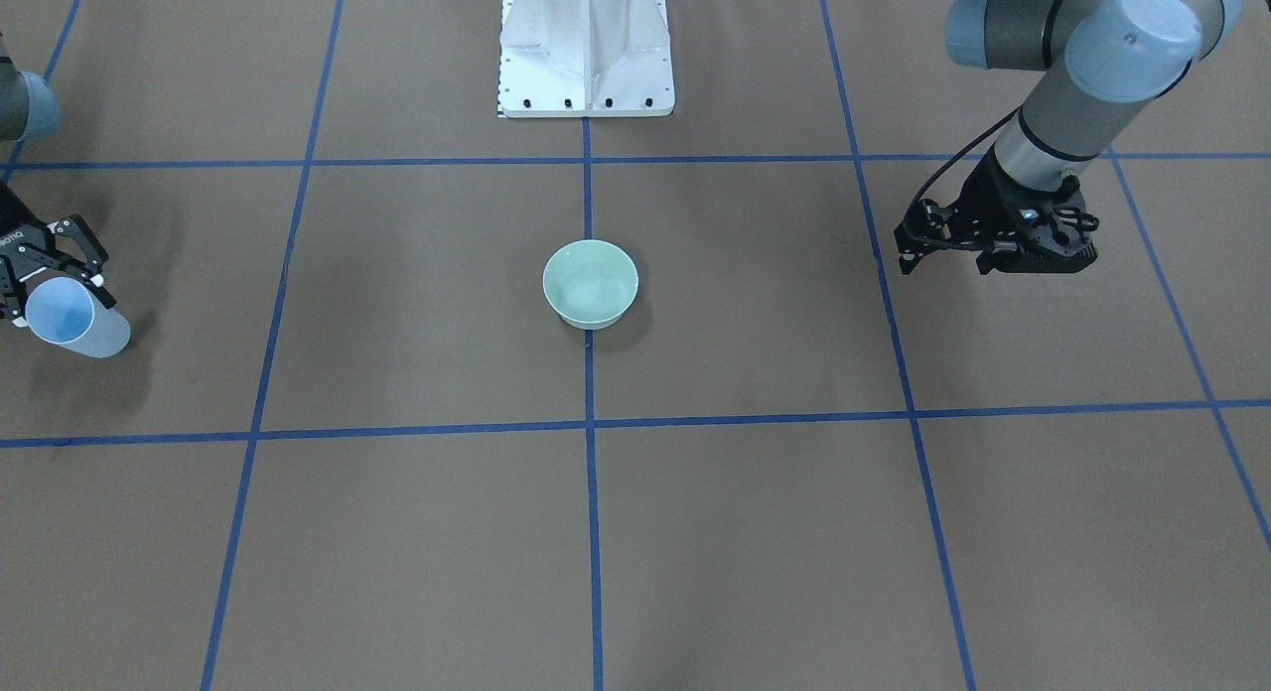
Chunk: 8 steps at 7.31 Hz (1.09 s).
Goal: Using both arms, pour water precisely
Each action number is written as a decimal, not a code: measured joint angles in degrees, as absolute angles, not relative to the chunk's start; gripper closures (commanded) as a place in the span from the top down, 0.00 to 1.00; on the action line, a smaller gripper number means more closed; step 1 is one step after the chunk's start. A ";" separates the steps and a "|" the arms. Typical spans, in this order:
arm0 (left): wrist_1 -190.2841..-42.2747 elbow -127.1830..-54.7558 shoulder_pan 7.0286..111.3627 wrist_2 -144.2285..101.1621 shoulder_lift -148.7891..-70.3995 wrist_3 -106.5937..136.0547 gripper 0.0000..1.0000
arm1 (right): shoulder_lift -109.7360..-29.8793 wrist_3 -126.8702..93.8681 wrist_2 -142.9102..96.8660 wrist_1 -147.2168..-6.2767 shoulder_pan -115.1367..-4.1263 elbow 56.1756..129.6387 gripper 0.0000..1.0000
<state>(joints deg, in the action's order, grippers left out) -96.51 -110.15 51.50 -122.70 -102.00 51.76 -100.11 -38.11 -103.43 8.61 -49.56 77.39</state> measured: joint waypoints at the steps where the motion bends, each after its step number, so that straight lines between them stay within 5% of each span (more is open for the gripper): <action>1: -96.51 -110.27 51.50 -122.70 -101.94 51.77 1.00 | -100.11 -38.13 -103.40 8.61 -49.44 77.25 0.81; 4: -96.47 -110.54 51.50 -122.69 -101.82 51.77 1.00 | -99.88 -38.22 -103.38 8.59 -48.93 76.48 0.83; 6: -96.49 -110.56 51.50 -122.69 -101.78 51.77 1.00 | -99.71 -38.26 -103.43 8.61 -48.82 76.04 0.99; 8: -96.50 -110.56 51.50 -122.70 -101.83 51.77 1.00 | -99.69 -38.34 -103.44 8.61 -48.79 76.02 0.99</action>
